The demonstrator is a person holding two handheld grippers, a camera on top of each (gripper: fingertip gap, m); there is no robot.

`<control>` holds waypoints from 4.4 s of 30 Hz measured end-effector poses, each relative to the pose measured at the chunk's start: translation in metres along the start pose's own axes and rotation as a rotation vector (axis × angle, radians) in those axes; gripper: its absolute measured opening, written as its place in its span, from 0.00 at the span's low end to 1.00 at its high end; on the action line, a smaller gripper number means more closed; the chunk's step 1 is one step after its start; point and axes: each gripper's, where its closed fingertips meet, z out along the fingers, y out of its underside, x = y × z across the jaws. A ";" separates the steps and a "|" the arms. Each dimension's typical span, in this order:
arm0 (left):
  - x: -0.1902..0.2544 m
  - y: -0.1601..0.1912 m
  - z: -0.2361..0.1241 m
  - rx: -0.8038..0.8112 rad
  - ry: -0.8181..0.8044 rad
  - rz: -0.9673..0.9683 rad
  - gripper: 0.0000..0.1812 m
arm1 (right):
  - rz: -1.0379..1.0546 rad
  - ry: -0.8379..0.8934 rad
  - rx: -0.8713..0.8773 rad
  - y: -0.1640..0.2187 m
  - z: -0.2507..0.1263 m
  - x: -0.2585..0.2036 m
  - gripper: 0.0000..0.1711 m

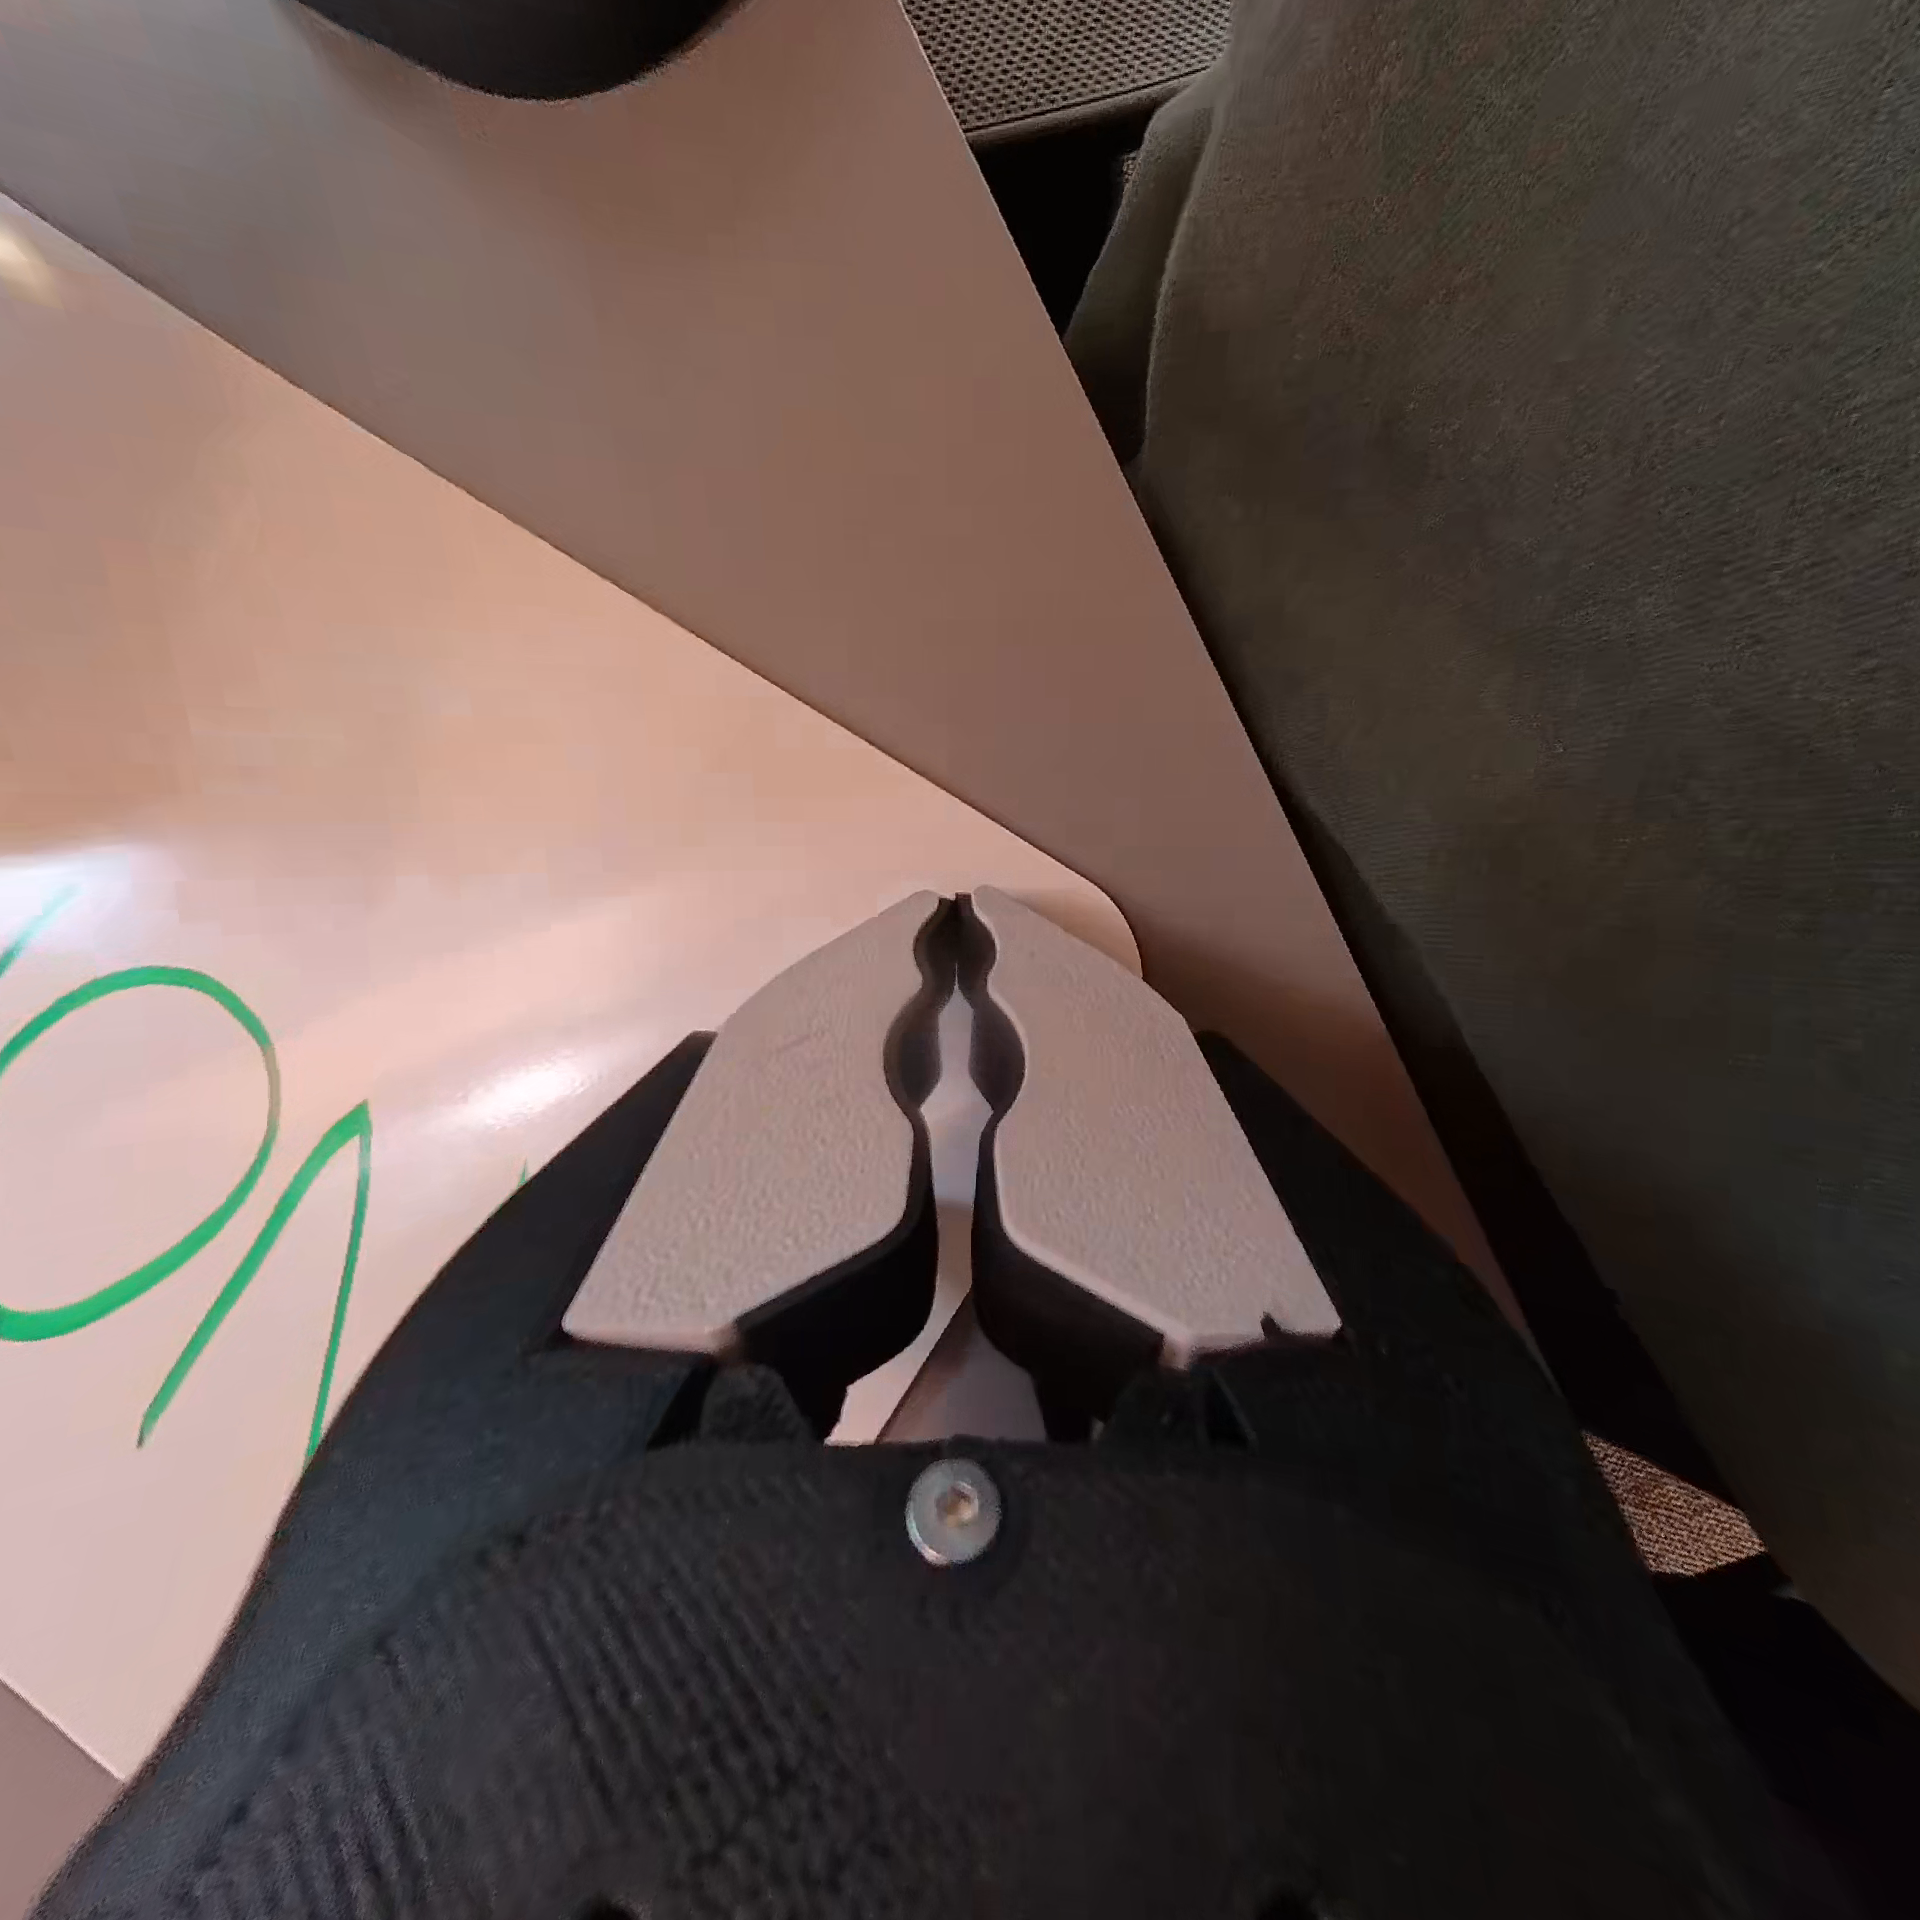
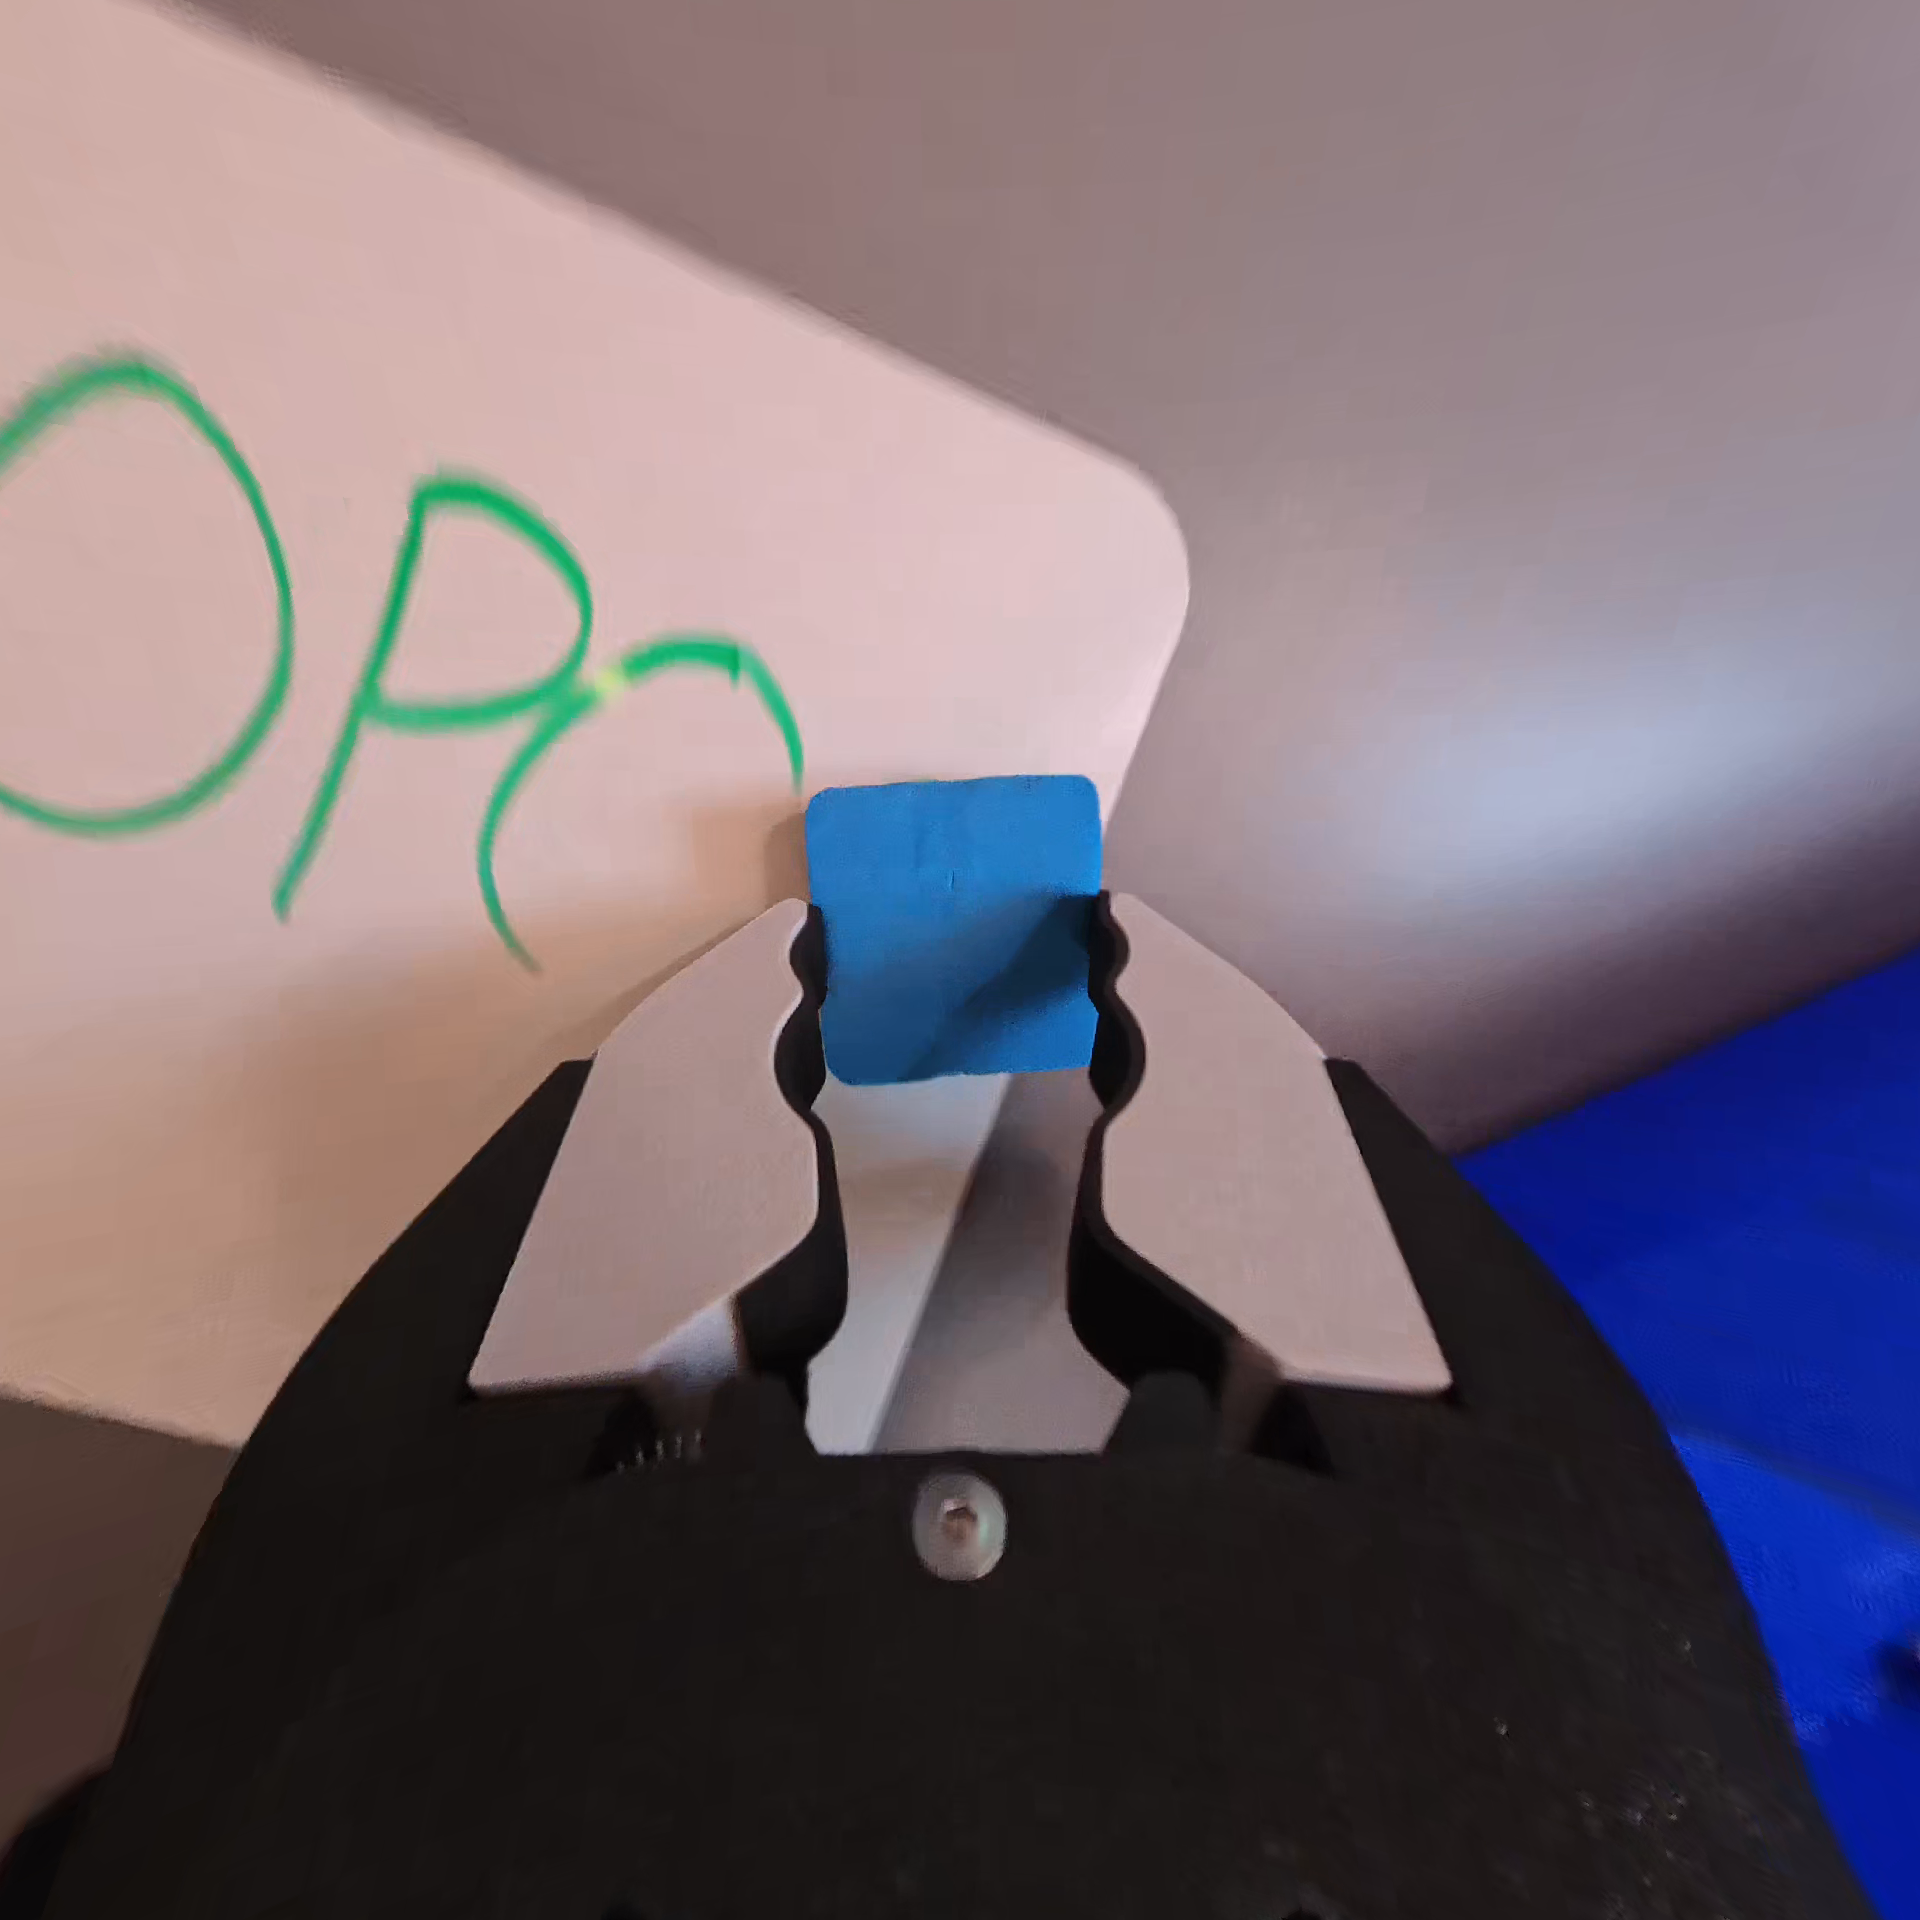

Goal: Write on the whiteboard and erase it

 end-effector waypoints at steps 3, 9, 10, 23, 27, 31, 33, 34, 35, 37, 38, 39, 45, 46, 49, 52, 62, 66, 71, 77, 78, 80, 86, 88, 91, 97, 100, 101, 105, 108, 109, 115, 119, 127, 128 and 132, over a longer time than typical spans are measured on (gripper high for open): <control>0.001 0.000 0.000 0.008 0.013 -0.008 0.00 | -0.188 -0.097 0.032 -0.017 0.003 -0.059 0.29; 0.001 -0.001 0.000 0.003 0.016 0.007 0.00 | -0.065 -0.022 -0.038 0.002 -0.001 -0.004 0.29; 0.001 -0.001 0.000 0.004 0.013 0.009 0.00 | -0.019 -0.026 -0.005 -0.010 0.005 0.002 0.29; 0.004 -0.001 0.000 0.006 0.020 0.021 0.00 | -0.255 -0.131 0.036 -0.038 0.013 -0.061 0.29; 0.004 -0.001 0.000 0.009 0.025 0.020 0.00 | -0.301 -0.162 0.022 -0.005 -0.005 -0.080 0.29; 0.004 -0.001 0.000 0.006 0.017 0.025 0.00 | -0.086 -0.043 0.041 -0.025 0.011 -0.010 0.29; 0.004 -0.001 0.000 0.012 0.026 0.018 0.00 | -0.240 -0.127 0.070 -0.033 0.010 -0.063 0.29; 0.004 -0.001 0.000 0.013 0.028 0.016 0.00 | -0.321 -0.169 0.058 -0.025 0.004 -0.091 0.29; 0.004 -0.001 0.000 0.013 0.028 0.015 0.00 | -0.392 -0.195 0.041 -0.013 -0.004 -0.108 0.29; 0.004 -0.001 0.000 0.012 0.024 0.021 0.00 | -0.351 -0.197 0.025 0.005 -0.011 -0.096 0.29; 0.004 -0.001 0.000 0.011 0.024 0.023 0.00 | -0.270 -0.142 0.008 0.004 -0.008 -0.069 0.29; 0.004 -0.001 0.000 0.009 0.024 0.025 0.00 | -0.198 -0.073 -0.001 -0.002 -0.002 -0.039 0.29; 0.005 0.000 0.001 0.009 0.032 0.026 0.00 | -0.449 -0.197 0.029 -0.034 0.007 -0.129 0.29; 0.005 0.000 0.001 0.008 0.028 0.029 0.00 | -0.461 -0.213 -0.002 -0.024 0.003 -0.129 0.29; 0.005 0.000 0.001 0.000 0.017 0.043 0.00 | -0.276 -0.098 -0.054 -0.036 0.015 -0.062 0.29; 0.007 0.002 0.000 -0.005 0.018 0.051 0.00 | -0.342 -0.143 0.015 -0.072 0.029 -0.093 0.29; 0.001 0.008 -0.002 -0.034 -0.035 0.073 0.00 | -0.296 -0.127 0.006 -0.060 0.024 -0.090 0.29; -0.002 0.010 -0.002 -0.035 -0.043 0.064 0.00 | -0.513 -0.222 0.000 -0.026 -0.001 -0.172 0.29; -0.001 0.009 -0.001 -0.036 -0.039 0.067 0.00 | -0.187 -0.077 0.011 -0.045 0.016 -0.075 0.29; 0.003 0.009 0.000 -0.027 -0.020 0.066 0.00 | -0.453 -0.204 0.005 -0.043 0.004 -0.177 0.29; 0.003 0.010 -0.001 -0.033 -0.027 0.071 0.00 | -0.434 -0.216 -0.001 -0.029 -0.002 -0.173 0.29; 0.002 0.011 -0.001 -0.031 -0.026 0.073 0.00 | -0.311 -0.134 -0.009 -0.008 -0.008 -0.129 0.29; 0.000 0.013 -0.002 -0.042 -0.044 0.083 0.00 | -0.315 -0.130 0.056 -0.021 -0.005 -0.160 0.29; -0.001 0.014 -0.003 -0.052 -0.059 0.082 0.00 | -0.396 -0.153 0.041 -0.014 -0.010 -0.180 0.29; -0.002 0.015 -0.003 -0.054 -0.068 0.081 0.00 | -0.253 -0.078 0.010 -0.007 -0.008 -0.123 0.29; 0.005 0.016 -0.005 -0.055 -0.065 0.045 0.00 | -0.230 0.038 0.006 -0.033 0.004 -0.110 0.29; 0.018 0.015 -0.005 -0.012 -0.020 0.009 0.00 | -0.307 0.044 -0.011 -0.038 0.007 -0.118 0.29; 0.017 0.015 -0.005 0.005 -0.033 0.001 0.00 | -0.239 0.010 -0.009 -0.036 0.009 -0.109 0.29; 0.010 0.020 -0.008 -0.020 -0.075 0.010 0.00 | -0.112 0.028 -0.028 -0.025 0.007 -0.068 0.29; 0.010 0.020 -0.008 -0.023 -0.080 0.020 0.00 | -0.296 -0.150 -0.066 -0.022 -0.003 -0.143 0.29; 0.010 0.019 -0.008 -0.021 -0.074 0.015 0.00 | -0.372 -0.213 -0.061 -0.025 -0.005 -0.174 0.29; 0.011 0.018 -0.007 -0.002 -0.060 0.002 0.00 | -0.326 -0.056 -0.036 -0.069 0.024 -0.113 0.29; 0.011 0.020 -0.008 0.023 -0.063 -0.010 0.00 | -0.294 -0.049 -0.079 -0.038 0.011 -0.094 0.29; 0.010 0.019 -0.008 0.008 -0.076 0.005 0.00 | -0.333 -0.068 -0.032 -0.079 0.030 -0.107 0.29; 0.010 0.019 -0.008 0.010 -0.079 0.004 0.00 | -0.292 -0.063 -0.021 -0.087 0.034 -0.097 0.29; 0.009 0.020 -0.009 0.019 -0.082 0.003 0.00 | -0.469 -0.190 0.011 -0.076 0.022 -0.170 0.29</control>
